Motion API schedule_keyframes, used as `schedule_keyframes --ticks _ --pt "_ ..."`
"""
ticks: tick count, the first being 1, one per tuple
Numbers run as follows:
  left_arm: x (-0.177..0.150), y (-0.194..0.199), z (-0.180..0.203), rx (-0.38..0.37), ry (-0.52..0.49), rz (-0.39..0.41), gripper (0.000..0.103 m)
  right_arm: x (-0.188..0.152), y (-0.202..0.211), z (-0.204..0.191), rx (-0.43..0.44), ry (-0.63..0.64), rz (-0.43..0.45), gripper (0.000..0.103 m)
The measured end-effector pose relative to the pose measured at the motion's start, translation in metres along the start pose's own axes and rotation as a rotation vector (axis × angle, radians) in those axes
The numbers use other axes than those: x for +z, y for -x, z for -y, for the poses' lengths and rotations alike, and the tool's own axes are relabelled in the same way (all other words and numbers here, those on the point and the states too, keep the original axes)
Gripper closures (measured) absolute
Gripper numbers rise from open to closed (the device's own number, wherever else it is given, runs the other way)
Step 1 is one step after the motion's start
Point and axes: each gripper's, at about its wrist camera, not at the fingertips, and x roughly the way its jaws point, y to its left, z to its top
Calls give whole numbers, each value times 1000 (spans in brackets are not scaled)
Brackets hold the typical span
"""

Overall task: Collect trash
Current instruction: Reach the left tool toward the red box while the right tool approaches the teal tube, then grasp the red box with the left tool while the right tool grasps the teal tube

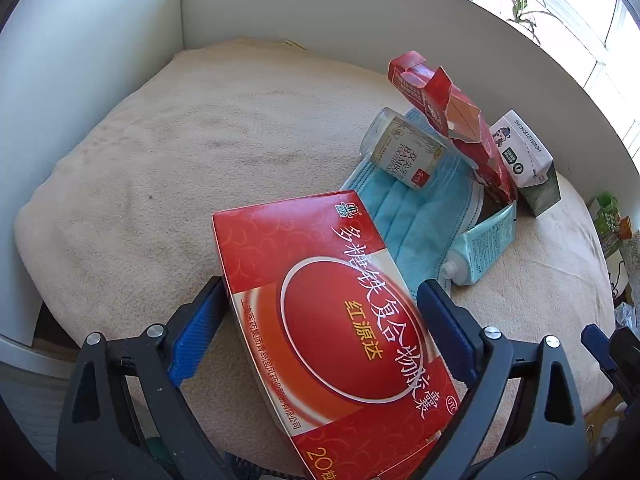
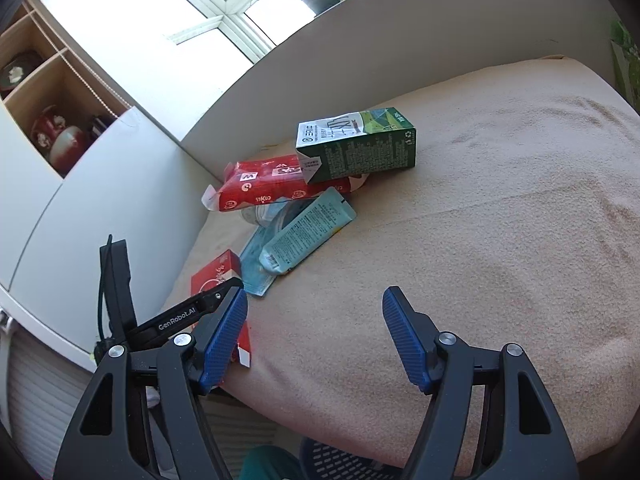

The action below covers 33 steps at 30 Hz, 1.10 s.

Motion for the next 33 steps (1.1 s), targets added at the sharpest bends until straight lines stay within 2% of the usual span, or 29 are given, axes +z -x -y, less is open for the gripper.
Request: schedule_keyframes --ticks 5,8,15,17,22,23,24,25,29,33 --pt "0 2 -27 -19 19 -8 7 13 -39 -17 32 -78 -58 33" --pt "0 0 -40 -43 36 -19 7 20 -65 -23 21 -141 -87 33" --pt "0 -1 -51 -75 41 -23 7 31 -108 -32 -115 -210 -92 33" --pt "1 1 -47 -83 44 -23 7 33 -115 -37 -151 -194 -91 33" --pt "1 1 -44 -96 39 -23 7 34 -129 -56 -262 -55 -105 34" --pt "0 2 -45 -99 39 -23 8 34 -131 -59 -278 -31 -110 37" --pt "0 1 -46 -102 41 -24 8 33 -131 -60 -301 -15 -112 46" --pt "0 2 -47 -106 43 -26 8 37 -131 -57 -307 -11 -113 48" --pt "0 3 -51 -123 50 -31 10 36 -119 -41 -250 -44 -115 60" --pt "-1 7 -58 -144 73 -35 12 32 -100 -20 -147 -92 -126 83"
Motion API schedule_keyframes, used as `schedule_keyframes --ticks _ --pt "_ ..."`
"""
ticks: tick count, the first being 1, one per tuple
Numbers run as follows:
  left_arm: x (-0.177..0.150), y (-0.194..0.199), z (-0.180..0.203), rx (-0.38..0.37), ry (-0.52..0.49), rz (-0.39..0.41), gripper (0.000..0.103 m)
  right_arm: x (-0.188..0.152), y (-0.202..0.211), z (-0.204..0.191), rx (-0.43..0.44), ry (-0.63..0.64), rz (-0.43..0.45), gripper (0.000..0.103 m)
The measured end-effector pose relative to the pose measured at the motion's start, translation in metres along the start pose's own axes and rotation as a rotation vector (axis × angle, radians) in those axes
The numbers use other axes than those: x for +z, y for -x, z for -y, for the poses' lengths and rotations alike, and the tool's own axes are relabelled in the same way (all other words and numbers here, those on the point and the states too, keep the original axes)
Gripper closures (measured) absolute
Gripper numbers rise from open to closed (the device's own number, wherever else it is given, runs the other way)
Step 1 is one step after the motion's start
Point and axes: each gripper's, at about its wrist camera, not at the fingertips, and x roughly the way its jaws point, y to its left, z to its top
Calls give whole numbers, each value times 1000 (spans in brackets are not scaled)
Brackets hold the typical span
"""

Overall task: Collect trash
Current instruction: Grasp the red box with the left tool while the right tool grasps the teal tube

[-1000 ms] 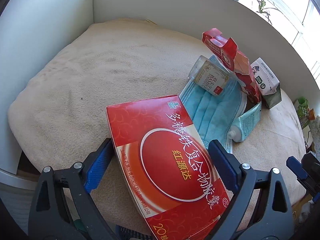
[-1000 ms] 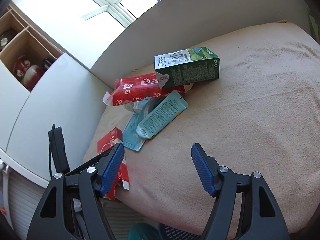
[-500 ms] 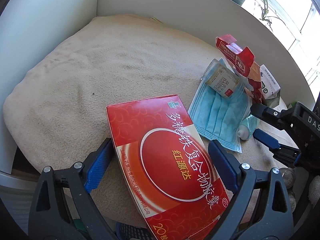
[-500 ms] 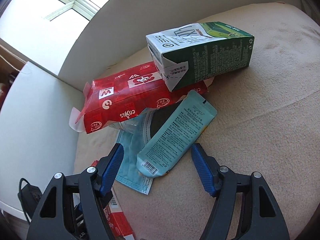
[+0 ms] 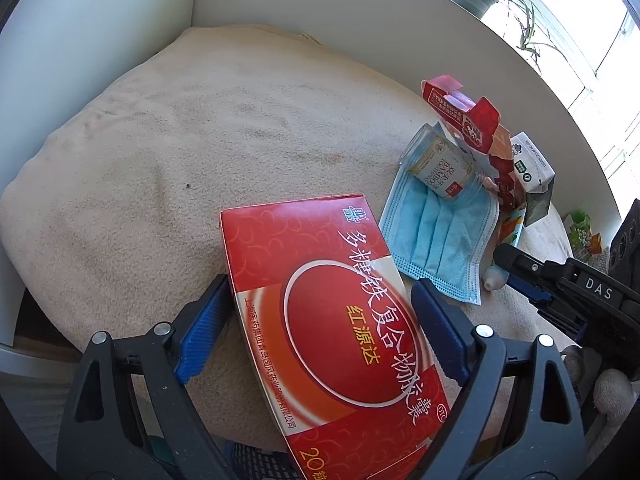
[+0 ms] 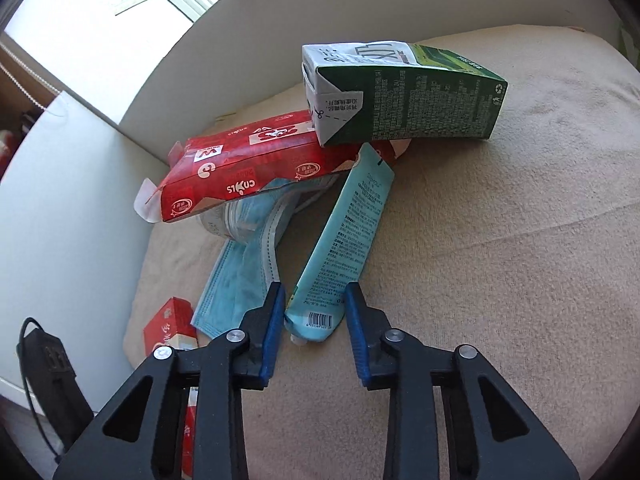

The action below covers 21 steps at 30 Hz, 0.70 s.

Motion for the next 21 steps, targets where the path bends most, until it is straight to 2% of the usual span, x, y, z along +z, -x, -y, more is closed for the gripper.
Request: schedule_keyframes --ticks 1,4,10,14,15,16,21 --pt "0 1 -1 -3 3 0 12 -2 5 4 12 0 0 88" --pt "-1 2 -3 -6 1 -2 13 -9 17 12 19 5 2 92" --pt "-1 3 -2 2 -5 -6 13 -26 31 31 51 -31 -11 92" --pt "1 -1 5 20 -16 -12 12 -20 20 33 57 -70 -11 92" --pt "1 -1 5 19 -6 -13 12 -21 18 35 55 -73 -12 93" --pt "2 -1 5 17 -4 -14 12 -23 20 38 65 -75 -8 98" --pt "-3 7 -3 -21 24 3 13 -37 39 41 76 -40 21 101"
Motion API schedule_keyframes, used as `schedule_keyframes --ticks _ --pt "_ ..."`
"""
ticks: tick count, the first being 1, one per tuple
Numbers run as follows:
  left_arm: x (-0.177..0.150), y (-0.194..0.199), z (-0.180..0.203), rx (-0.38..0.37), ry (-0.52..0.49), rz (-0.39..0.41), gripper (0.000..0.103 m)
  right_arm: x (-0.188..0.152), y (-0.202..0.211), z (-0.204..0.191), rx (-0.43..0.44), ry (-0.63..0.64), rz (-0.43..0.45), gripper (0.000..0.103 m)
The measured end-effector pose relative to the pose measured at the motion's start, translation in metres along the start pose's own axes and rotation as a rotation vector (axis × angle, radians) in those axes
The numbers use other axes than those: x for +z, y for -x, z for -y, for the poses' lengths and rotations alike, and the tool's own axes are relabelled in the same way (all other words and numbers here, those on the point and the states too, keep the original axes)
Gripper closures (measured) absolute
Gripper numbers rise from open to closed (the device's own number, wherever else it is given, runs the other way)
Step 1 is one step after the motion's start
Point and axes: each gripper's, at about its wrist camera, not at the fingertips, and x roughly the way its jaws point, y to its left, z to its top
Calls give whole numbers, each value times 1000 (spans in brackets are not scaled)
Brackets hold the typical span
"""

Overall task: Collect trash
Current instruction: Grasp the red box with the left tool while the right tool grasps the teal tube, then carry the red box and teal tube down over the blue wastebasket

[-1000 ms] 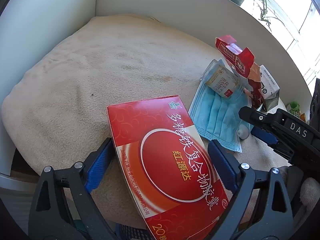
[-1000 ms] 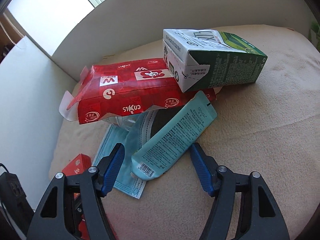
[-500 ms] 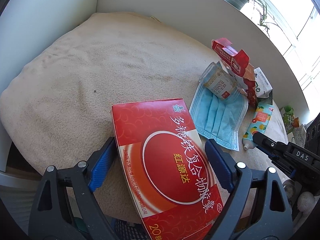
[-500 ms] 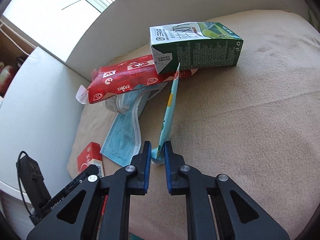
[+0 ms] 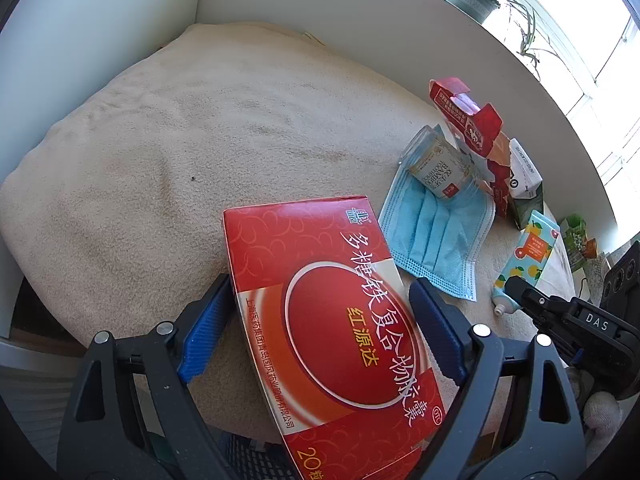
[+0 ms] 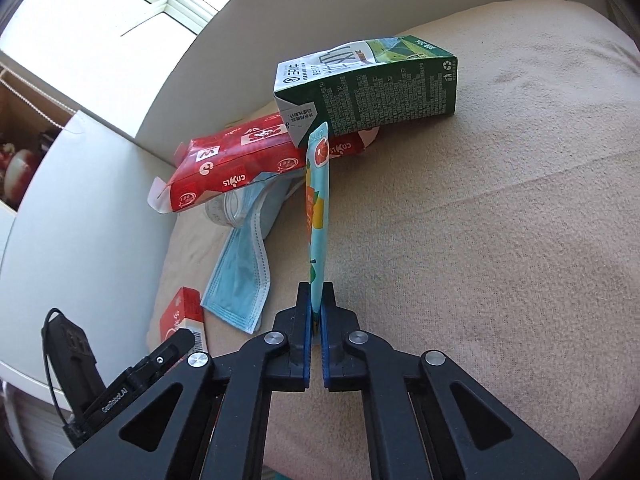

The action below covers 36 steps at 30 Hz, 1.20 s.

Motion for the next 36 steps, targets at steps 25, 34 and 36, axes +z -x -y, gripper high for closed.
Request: schedule_keyframes --ticks 25,34,36 --pt "-64 66 -5 -138 -50 49 16 -86 63 -24 30 228 22 101" --pt "-102 68 5 -149 -100 17 16 -117 72 -25 12 291 17 101" --pt "-112 61 4 -148 -102 -9 16 -126 71 -25 4 307 7 101"
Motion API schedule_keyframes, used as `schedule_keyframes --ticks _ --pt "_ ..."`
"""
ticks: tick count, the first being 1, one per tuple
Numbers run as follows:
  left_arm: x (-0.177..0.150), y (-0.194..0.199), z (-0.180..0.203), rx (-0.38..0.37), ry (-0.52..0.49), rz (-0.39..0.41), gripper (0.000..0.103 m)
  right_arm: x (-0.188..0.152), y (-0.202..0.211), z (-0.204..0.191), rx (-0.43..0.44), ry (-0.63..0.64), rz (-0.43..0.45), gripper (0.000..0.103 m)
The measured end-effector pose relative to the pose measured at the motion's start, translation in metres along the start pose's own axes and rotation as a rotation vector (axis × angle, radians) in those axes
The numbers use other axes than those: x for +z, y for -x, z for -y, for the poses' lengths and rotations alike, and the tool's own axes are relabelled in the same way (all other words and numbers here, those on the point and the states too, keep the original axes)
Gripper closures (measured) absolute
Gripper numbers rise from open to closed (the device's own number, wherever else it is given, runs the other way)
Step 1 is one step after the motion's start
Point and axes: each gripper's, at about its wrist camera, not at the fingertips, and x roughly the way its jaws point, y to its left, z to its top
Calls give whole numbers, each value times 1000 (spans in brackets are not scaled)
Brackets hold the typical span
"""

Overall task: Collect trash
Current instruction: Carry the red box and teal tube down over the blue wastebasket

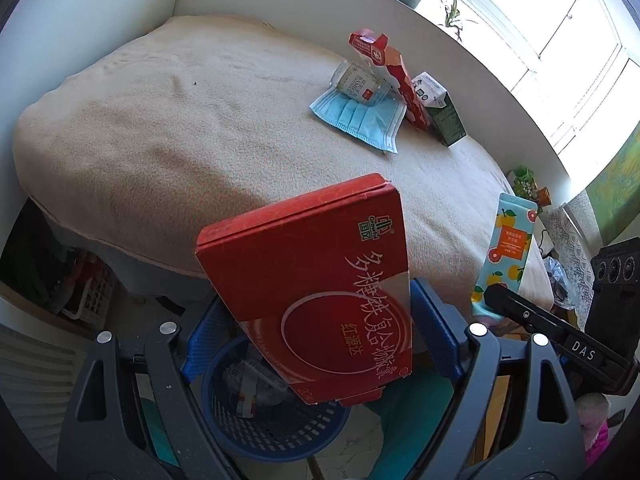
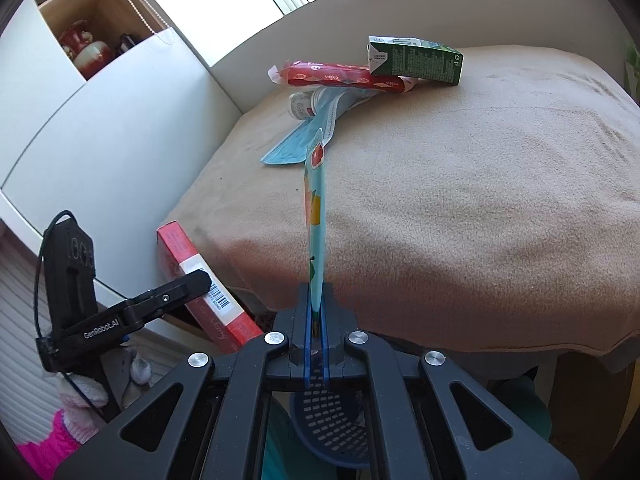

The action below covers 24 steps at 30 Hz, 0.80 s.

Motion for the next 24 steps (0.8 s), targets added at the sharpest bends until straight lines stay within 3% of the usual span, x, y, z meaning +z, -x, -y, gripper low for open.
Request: schedule_keyframes --ticks 24 --pt "-86 -62 -29 105 30 -190 16 -106 -72 14 -42 -10 -263 101"
